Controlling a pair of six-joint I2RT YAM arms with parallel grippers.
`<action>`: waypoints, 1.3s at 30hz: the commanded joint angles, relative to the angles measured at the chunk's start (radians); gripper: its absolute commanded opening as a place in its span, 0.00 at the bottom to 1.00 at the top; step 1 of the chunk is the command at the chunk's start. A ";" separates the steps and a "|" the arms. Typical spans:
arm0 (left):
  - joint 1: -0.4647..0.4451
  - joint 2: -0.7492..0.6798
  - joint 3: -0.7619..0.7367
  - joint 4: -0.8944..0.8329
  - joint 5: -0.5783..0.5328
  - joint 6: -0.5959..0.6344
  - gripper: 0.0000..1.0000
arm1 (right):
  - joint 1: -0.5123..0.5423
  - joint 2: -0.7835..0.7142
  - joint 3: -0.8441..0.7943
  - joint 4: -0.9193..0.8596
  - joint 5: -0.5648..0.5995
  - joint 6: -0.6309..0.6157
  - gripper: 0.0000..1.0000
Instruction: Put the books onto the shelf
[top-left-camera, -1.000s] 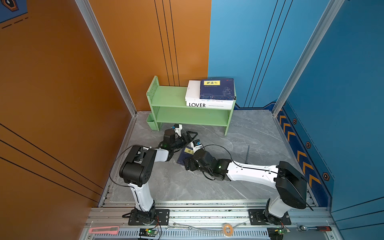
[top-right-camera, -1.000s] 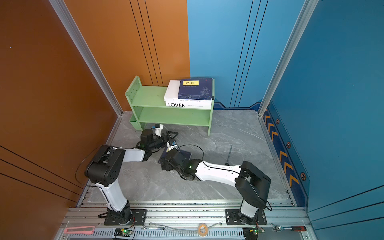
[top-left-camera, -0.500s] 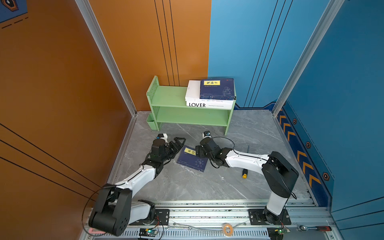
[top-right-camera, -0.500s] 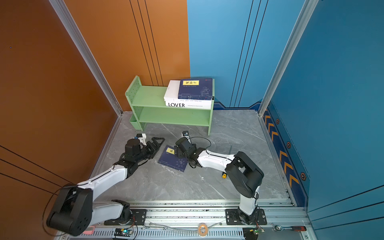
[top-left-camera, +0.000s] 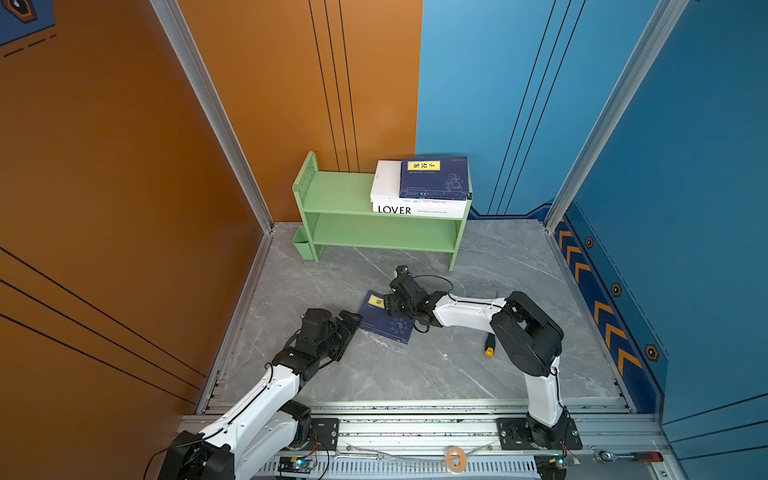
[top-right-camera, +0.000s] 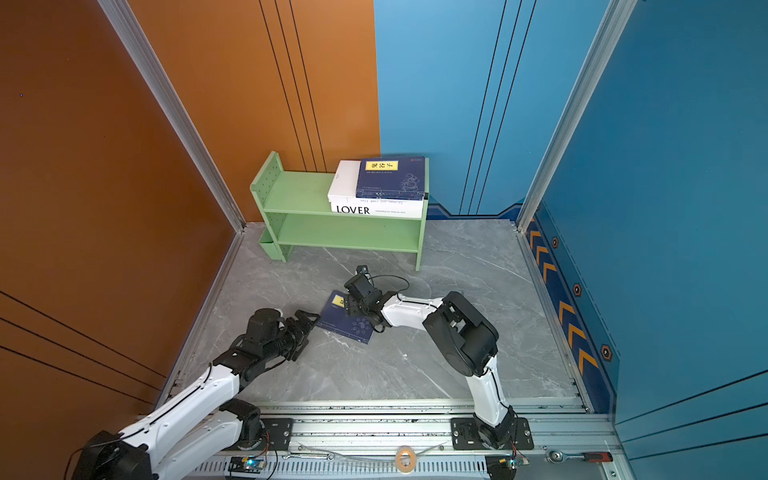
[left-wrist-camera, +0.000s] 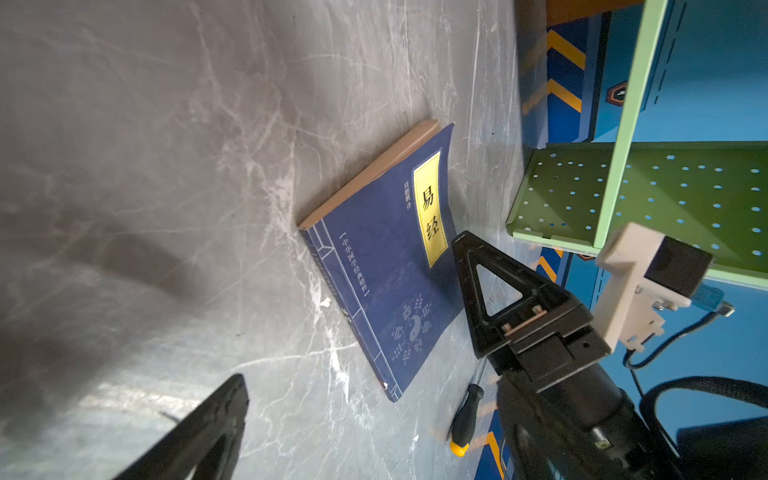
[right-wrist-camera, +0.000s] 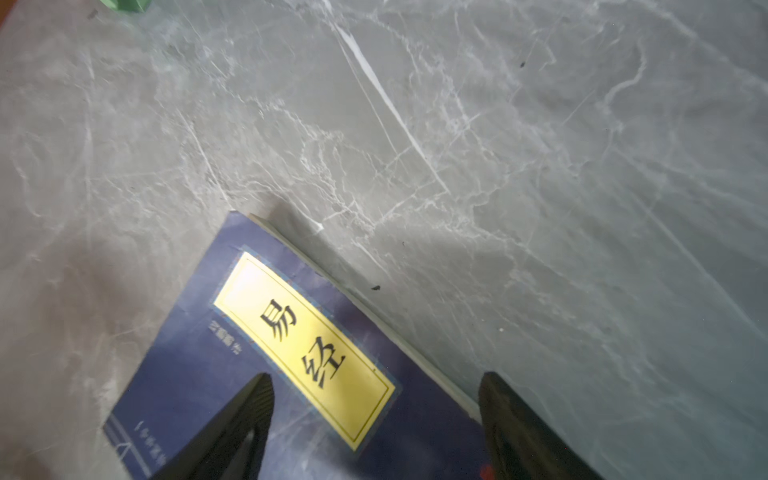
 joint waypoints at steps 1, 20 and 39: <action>-0.028 0.058 0.045 -0.001 -0.004 -0.023 0.94 | -0.002 0.030 0.036 -0.040 -0.012 -0.013 0.78; -0.106 0.362 0.055 0.284 -0.026 -0.085 0.94 | 0.031 0.160 0.068 -0.071 -0.143 0.037 0.70; -0.097 0.340 0.047 0.723 0.022 -0.042 0.88 | 0.061 0.197 0.108 -0.117 -0.313 0.057 0.67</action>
